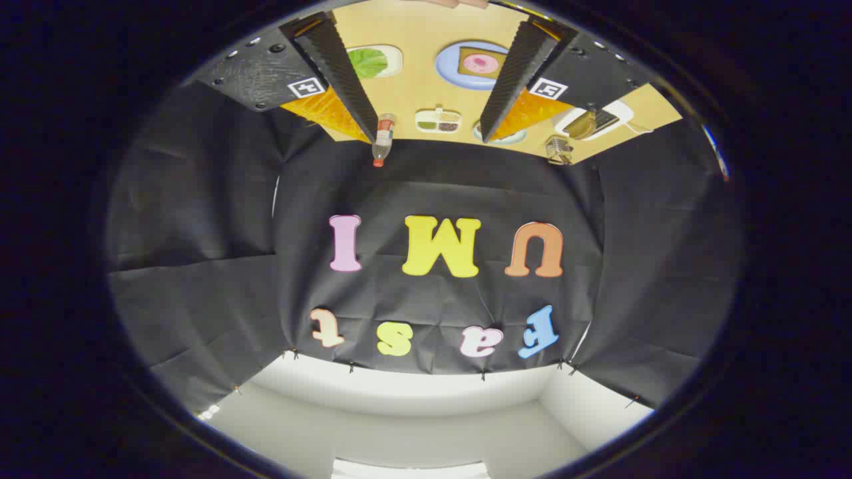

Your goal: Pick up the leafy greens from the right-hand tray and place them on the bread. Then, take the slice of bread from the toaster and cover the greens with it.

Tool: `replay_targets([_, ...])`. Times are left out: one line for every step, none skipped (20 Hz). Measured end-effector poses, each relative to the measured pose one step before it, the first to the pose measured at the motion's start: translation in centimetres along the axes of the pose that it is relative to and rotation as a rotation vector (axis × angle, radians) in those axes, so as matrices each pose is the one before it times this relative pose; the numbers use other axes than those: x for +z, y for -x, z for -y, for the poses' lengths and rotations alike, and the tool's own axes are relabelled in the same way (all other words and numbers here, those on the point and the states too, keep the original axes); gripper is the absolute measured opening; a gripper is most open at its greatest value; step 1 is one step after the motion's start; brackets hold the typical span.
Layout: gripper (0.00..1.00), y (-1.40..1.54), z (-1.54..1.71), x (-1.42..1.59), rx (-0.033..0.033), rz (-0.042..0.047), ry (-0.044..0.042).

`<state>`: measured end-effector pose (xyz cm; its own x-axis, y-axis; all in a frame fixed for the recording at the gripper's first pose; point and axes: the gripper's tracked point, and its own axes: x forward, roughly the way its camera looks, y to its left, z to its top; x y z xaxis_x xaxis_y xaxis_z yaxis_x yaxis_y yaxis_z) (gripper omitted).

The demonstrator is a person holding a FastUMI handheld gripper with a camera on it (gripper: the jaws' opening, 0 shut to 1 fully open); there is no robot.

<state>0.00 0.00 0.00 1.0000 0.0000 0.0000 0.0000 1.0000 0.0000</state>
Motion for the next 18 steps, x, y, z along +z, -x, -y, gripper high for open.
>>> replay_targets([0.93,-0.167,0.138,0.051,-0.00655,0.00827,-0.00209])
replay_targets([0.93,-0.21,0.188,0.11,-0.00842,0.00852,0.00188])
replay_targets([0.93,-0.156,0.416,-0.197,-0.01349,0.00562,-0.0011])
replay_targets([0.93,-0.225,0.458,-0.003,-0.0127,0.00123,-0.0068])
replay_targets([0.93,-0.295,0.177,-0.324,-0.00567,-0.004,-0.01284])
replay_targets([0.93,-0.247,0.17,-0.1,-0.00129,-0.00598,-0.01591])
replay_targets([0.93,-0.136,0.155,-0.266,0.00016,-0.00514,-0.01107])
replay_targets([0.94,-0.082,0.263,-0.008,-0.00087,-0.00051,-0.00368])
replay_targets([0.93,-0.291,0.618,0.084,-0.01221,0.00048,-0.00161])
replay_targets([0.93,-0.098,0.526,0.092,-0.01273,0.00514,0.00011])
replay_targets([0.93,-0.148,0.216,0.018,-0.00979,0.00303,0.00187])
replay_targets([0.94,-0.079,0.316,-0.096,-0.01036,-0.00098,0.00457])
replay_targets([0.94,-0.234,0.102,-0.162,-0.00202,-0.00197,0.00783])
replay_targets([0.94,-0.328,0.085,-0.065,0.00129,-0.00132,0.01309])
replay_targets([0.95,-0.308,0.2,-0.288,0.00103,-0.00155,0.01215])
replay_targets([0.95,-0.363,0.161,-0.354,0.00088,-0.00465,0.01373])
replay_targets([0.95,-0.397,0.303,-0.67,0.00135,-0.00979,0.01401])
replay_targets([0.95,-0.607,0.281,-0.566,0.00334,-0.0063,0.01061])
